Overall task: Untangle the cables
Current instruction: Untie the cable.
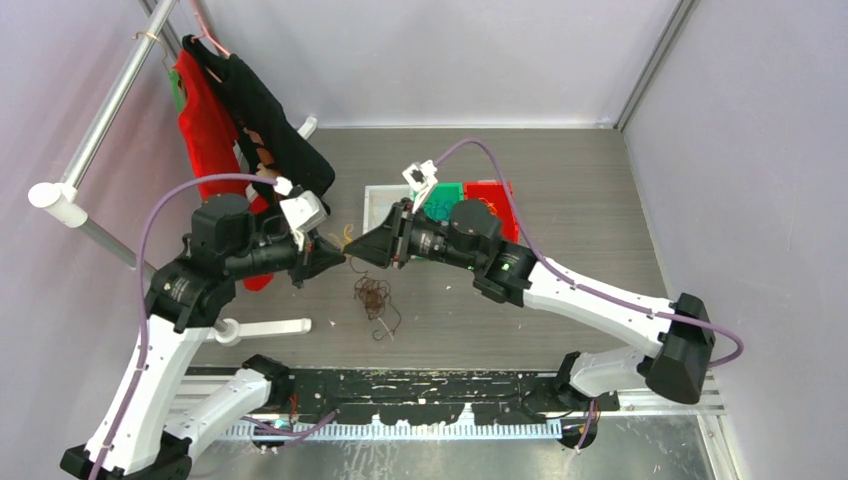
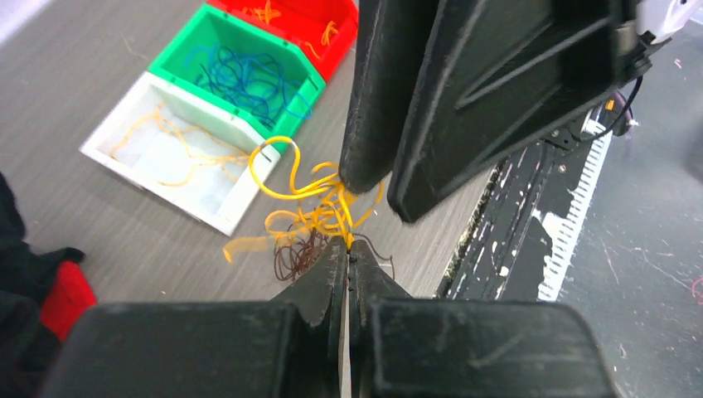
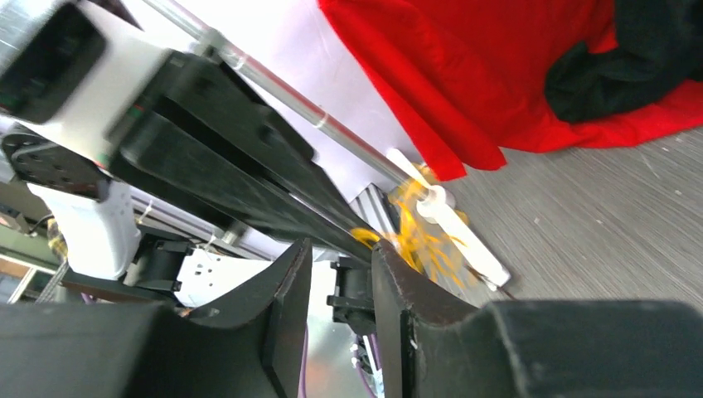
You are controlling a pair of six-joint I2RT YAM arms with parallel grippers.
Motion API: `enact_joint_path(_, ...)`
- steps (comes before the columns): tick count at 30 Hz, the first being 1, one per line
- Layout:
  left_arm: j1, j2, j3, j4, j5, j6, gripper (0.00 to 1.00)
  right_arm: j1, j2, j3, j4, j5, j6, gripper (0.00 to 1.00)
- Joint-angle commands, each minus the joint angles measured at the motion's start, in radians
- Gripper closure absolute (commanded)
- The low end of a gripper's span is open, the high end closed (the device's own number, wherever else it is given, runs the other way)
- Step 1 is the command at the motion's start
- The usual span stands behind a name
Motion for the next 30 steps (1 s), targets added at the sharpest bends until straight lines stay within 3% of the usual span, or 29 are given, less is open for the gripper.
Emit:
enact_joint_path(1, 0.004, -0.033, 0.089, 0.021, -0.003, 0.019, 1.0, -0.041, -0.128, -0.093, 0.048, 0.052, -0.008, 0.61)
enact_joint_path(5, 0.004, -0.047, 0.103, 0.004, -0.007, 0.038, 1.0, -0.07, -0.189, -0.15, 0.029, 0.058, 0.005, 0.59)
enact_joint_path(11, 0.005, -0.033, 0.172, -0.018, 0.024, 0.034, 1.0, -0.071, -0.233, -0.228, 0.045, 0.043, -0.099, 0.39)
enact_joint_path(17, 0.005, 0.003, 0.256, -0.055, 0.064, 0.019, 1.0, -0.013, -0.108, -0.17, 0.148, -0.058, -0.195, 0.38)
enact_joint_path(22, 0.005, 0.014, 0.289, -0.072, 0.071, 0.017, 1.0, 0.035, 0.005, -0.107, 0.21, -0.054, -0.223, 0.38)
enact_joint_path(26, 0.003, 0.019, 0.301, -0.078, 0.074, 0.008, 1.0, 0.042, 0.078, -0.073, 0.246, -0.011, -0.21, 0.49)
enact_joint_path(30, 0.003, 0.026, 0.333, -0.088, 0.072, 0.011, 1.0, 0.042, 0.106, -0.118, 0.251, 0.059, -0.209, 0.81)
